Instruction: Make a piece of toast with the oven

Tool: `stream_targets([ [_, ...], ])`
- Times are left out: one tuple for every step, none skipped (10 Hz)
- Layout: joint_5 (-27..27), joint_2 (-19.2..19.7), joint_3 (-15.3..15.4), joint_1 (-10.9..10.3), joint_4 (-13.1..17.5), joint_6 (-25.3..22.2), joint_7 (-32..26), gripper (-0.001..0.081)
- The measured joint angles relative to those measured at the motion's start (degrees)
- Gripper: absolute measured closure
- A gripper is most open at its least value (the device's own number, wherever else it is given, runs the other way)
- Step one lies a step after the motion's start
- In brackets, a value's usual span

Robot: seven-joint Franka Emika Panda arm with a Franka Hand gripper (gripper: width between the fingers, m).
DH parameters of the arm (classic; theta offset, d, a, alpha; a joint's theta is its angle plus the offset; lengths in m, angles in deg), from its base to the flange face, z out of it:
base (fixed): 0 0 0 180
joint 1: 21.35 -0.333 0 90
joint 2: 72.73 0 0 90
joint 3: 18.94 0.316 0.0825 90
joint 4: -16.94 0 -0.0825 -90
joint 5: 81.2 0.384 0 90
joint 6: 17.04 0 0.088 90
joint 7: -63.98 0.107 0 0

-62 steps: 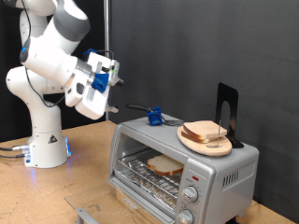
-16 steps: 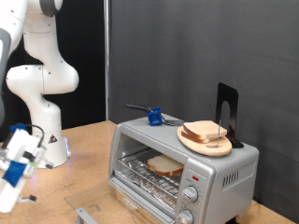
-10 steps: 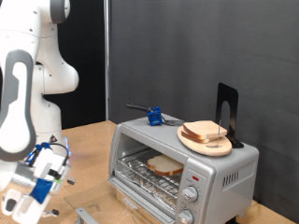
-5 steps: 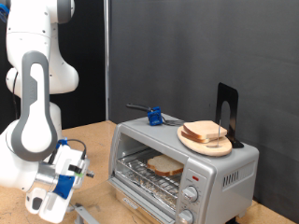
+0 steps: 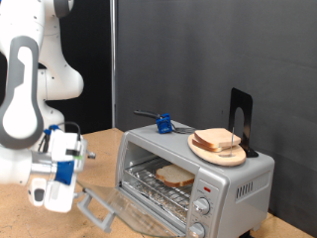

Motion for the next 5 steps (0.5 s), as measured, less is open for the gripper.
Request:
stream_targets([
  [-0.06, -2.4, -0.21, 0.1, -0.75, -0.18, 1.56, -0.0002],
  [-0.06, -4.71, -0.21, 0.07, -1.36, -0.08, 3.41, -0.0002],
  [0.08, -6.56, -0.06, 0.03, -1.82, 0.35, 4.92, -0.0002],
  [0.25, -7.87, 0.29, -0.13, -2.16, 1.07, 5.78, -0.0002],
  [0.27, -8.6, 0.77, -0.18, -2.31, 1.41, 6.79, -0.0002],
])
